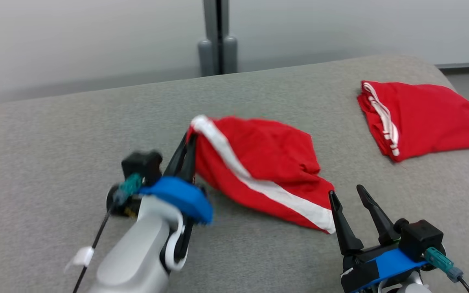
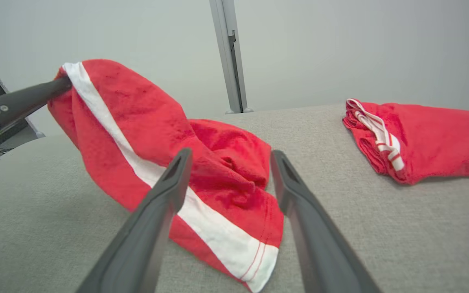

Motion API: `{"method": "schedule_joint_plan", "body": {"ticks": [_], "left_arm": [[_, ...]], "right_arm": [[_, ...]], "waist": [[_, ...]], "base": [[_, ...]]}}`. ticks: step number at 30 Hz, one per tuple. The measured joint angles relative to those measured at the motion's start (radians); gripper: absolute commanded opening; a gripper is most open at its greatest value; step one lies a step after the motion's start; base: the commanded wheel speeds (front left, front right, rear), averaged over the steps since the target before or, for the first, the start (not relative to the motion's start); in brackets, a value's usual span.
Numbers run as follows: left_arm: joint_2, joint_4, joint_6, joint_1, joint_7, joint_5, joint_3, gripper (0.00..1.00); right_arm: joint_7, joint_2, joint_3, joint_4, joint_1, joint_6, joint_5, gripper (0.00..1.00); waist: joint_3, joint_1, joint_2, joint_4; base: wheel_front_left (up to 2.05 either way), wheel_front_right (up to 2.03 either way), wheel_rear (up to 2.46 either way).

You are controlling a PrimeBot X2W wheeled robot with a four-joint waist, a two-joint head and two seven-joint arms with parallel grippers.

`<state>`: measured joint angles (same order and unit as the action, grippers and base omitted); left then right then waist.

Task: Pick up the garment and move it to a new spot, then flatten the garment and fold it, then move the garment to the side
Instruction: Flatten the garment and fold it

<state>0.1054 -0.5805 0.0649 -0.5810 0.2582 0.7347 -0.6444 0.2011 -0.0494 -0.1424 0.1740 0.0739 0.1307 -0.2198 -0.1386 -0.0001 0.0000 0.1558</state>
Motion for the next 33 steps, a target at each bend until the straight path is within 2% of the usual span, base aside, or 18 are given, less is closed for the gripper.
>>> {"method": "schedule_joint_plan", "body": {"ticks": [7, 16, 17, 18, 19, 26, 33], "left_arm": [[0.043, -0.021, 0.035, 0.228, 0.001, 0.023, 0.014, 0.0], [0.042, -0.007, 0.068, 0.381, 0.003, 0.021, 0.005, 0.0], [0.042, -0.007, 0.069, 0.39, 0.002, 0.02, -0.002, 0.05], [0.042, -0.007, 0.069, 0.397, -0.001, 0.014, -0.013, 0.5], [0.043, -0.006, 0.07, 0.401, -0.001, 0.007, -0.018, 1.0], [0.084, 0.042, 0.072, 0.42, 0.0, -0.016, -0.015, 1.0], [0.137, 0.186, 0.058, 0.422, 0.003, -0.036, 0.065, 1.0]], "right_arm": [[-0.002, 0.0, -0.001, -0.001, -0.005, 0.0, -0.001, 1.0], [-0.016, 0.0, 0.004, -0.006, -0.024, 0.0, 0.009, 1.0], [-0.016, 0.0, 0.004, -0.007, -0.027, 0.0, 0.009, 1.0], [-0.02, 0.0, 0.007, -0.009, -0.032, 0.0, 0.009, 1.0], [-0.023, 0.0, 0.008, -0.009, -0.038, 0.0, 0.009, 1.0], [-0.031, 0.0, 0.029, -0.019, -0.059, 0.0, 0.01, 1.0], [-0.034, 0.0, 0.064, -0.033, -0.079, 0.0, 0.015, 1.0]], "waist": [[0.019, 0.0, 0.0, -0.093], [0.059, 0.0, -0.0001, -0.182], [0.065, 0.0, -0.0001, -0.189], [0.07, -0.0001, -0.0001, -0.196], [0.074, -0.0001, -0.0001, -0.202], [0.103, 0.0, -0.0001, -0.218], [0.124, 0.0, -0.0001, -0.217]], "base": [[0.0, 0.0, 0.0], [0.0, 0.0, 0.0], [0.0, 0.0, 0.0], [0.0, 0.0, 0.0], [0.0, 0.0, 0.0], [0.0, 0.0, 0.0], [0.0, 0.0, 0.0]]}}
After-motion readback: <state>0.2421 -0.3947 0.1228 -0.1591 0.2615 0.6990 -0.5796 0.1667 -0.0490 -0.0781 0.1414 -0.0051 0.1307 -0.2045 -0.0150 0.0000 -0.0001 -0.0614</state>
